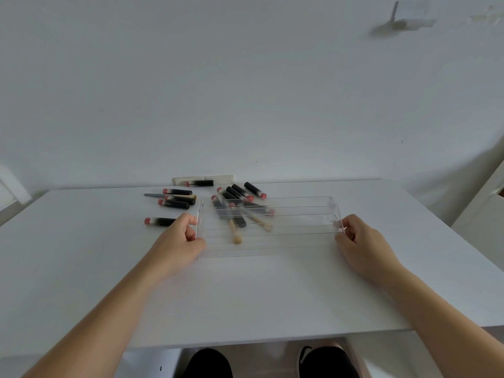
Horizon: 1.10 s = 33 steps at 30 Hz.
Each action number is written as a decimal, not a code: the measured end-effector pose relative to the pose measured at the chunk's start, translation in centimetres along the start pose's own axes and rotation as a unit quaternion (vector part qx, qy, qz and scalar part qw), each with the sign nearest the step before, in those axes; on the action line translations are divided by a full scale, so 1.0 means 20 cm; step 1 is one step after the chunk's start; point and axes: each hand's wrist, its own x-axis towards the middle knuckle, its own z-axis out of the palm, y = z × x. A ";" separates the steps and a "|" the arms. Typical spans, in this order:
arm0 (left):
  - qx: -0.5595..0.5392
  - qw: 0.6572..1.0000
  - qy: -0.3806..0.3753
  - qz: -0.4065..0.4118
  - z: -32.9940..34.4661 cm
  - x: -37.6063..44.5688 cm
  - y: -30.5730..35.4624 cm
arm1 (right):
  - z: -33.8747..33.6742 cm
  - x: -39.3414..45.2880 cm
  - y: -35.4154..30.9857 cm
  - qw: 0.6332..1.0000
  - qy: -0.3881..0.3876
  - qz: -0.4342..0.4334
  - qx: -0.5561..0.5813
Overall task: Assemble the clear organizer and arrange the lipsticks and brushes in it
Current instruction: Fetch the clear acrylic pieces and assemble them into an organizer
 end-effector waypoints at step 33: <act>-0.002 0.995 0.094 -0.012 0.01 0.21 0.08 | 0.02 0.29 -0.20 0.986 0.009 0.107 0.124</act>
